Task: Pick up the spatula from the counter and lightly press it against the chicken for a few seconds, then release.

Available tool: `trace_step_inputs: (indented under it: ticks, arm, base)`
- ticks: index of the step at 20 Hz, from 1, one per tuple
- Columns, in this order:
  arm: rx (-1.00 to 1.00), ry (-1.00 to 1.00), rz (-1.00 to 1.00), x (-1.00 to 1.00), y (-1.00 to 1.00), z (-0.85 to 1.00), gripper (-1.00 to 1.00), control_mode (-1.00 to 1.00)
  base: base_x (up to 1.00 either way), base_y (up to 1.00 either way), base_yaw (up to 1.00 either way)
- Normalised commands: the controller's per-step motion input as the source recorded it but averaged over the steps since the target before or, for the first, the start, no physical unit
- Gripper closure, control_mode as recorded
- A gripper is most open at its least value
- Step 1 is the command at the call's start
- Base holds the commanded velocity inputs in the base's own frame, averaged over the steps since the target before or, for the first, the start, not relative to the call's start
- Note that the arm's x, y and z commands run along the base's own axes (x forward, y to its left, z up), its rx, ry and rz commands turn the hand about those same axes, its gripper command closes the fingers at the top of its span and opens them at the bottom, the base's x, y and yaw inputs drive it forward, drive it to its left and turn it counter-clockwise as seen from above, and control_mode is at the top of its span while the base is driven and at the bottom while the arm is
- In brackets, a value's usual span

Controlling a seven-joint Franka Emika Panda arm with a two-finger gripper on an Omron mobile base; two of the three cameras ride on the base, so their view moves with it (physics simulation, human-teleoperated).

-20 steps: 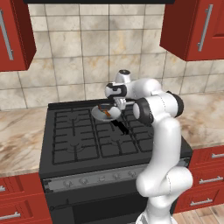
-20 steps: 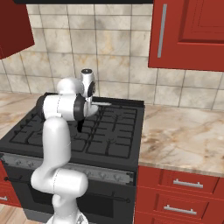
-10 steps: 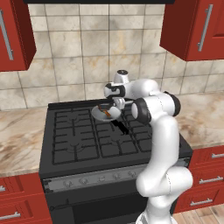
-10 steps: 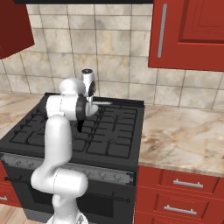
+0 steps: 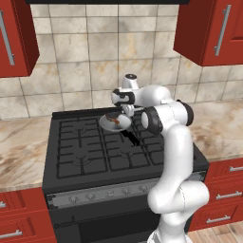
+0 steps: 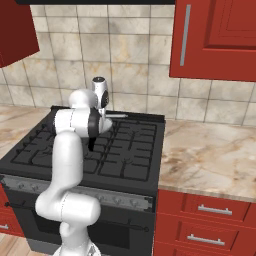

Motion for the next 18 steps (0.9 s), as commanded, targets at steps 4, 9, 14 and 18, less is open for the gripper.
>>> trace_step_inputs:
  ticks: [4, 9, 14, 18]
  arm:
    - [-0.01, 0.0, 0.02, 0.02, 0.03, -0.07, 1.0, -1.0]
    - [-0.02, 0.0, 0.01, 0.0, 0.0, -0.05, 1.0, -1.0]
    - [-0.02, 0.0, 0.01, 0.0, 0.02, -0.07, 1.0, -1.0]
    - [-0.02, 0.0, 0.01, 0.0, 0.06, -0.08, 1.0, -1.0]
  base:
    - [0.0, 0.0, 0.0]
    - [0.0, 0.0, 0.0]
    - [0.0, 0.0, 0.0]
    - [0.0, 0.0, 0.0]
